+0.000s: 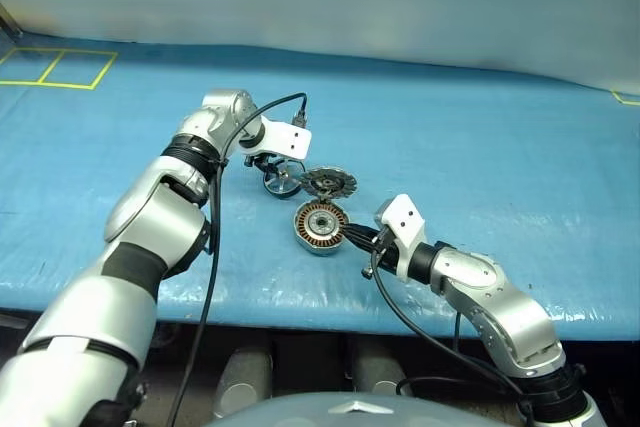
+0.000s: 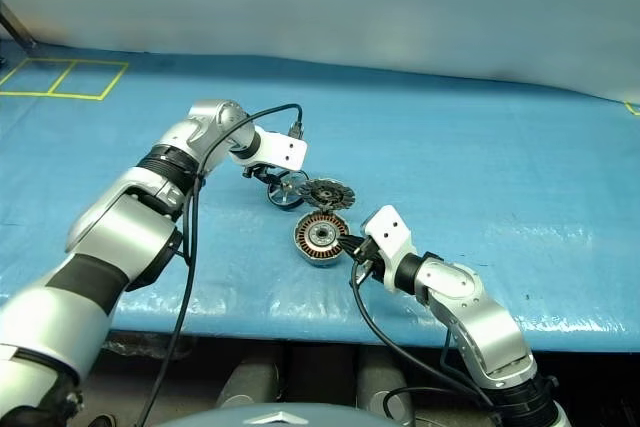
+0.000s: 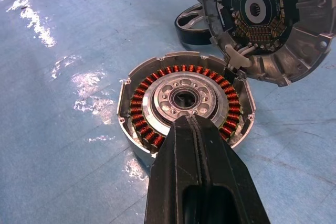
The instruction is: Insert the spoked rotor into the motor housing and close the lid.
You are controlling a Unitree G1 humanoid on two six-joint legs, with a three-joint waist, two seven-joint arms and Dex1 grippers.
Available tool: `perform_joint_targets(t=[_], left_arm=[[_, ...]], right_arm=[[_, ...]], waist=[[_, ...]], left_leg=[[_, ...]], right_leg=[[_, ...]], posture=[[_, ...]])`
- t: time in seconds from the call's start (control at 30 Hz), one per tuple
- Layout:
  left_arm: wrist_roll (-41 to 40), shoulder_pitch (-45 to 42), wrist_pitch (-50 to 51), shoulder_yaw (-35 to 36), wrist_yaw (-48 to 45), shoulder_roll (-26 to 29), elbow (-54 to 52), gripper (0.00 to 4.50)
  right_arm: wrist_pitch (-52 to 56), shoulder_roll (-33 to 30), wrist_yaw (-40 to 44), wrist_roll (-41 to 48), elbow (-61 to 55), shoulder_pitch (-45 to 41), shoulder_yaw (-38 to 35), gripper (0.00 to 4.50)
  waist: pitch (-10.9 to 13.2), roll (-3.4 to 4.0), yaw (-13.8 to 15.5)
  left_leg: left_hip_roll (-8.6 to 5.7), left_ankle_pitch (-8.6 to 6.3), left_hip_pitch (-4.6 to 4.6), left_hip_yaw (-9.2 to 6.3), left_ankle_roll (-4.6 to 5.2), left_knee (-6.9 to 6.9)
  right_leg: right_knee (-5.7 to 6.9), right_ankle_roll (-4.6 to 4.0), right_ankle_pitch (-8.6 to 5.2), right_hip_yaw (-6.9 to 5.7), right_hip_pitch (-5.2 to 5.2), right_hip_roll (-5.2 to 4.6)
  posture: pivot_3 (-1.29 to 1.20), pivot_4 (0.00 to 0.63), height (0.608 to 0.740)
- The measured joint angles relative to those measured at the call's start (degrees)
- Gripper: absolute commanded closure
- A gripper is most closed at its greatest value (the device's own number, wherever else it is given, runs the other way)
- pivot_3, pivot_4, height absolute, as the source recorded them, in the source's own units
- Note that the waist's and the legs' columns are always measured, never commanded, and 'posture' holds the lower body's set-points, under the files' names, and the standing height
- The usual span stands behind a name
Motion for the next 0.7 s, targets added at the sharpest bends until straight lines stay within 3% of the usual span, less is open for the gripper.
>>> perform_joint_targets(t=[0.7], left_arm=[[0.2, 3.0, -0.3, 1.0, -0.7, 1.6, -0.3, 1.97]], right_arm=[[0.0, -0.4, 0.7, -1.0, 0.4, -1.3, 0.9, 4.50]], waist=[[0.0, 0.00, -0.1]], left_leg=[[-0.02, 0.00, 0.03, 0.00, 0.00, 0.06]], right_leg=[[0.12, 0.02, 0.02, 0.02, -0.02, 0.00]], posture=[[0.00, 0.150, 0.740]])
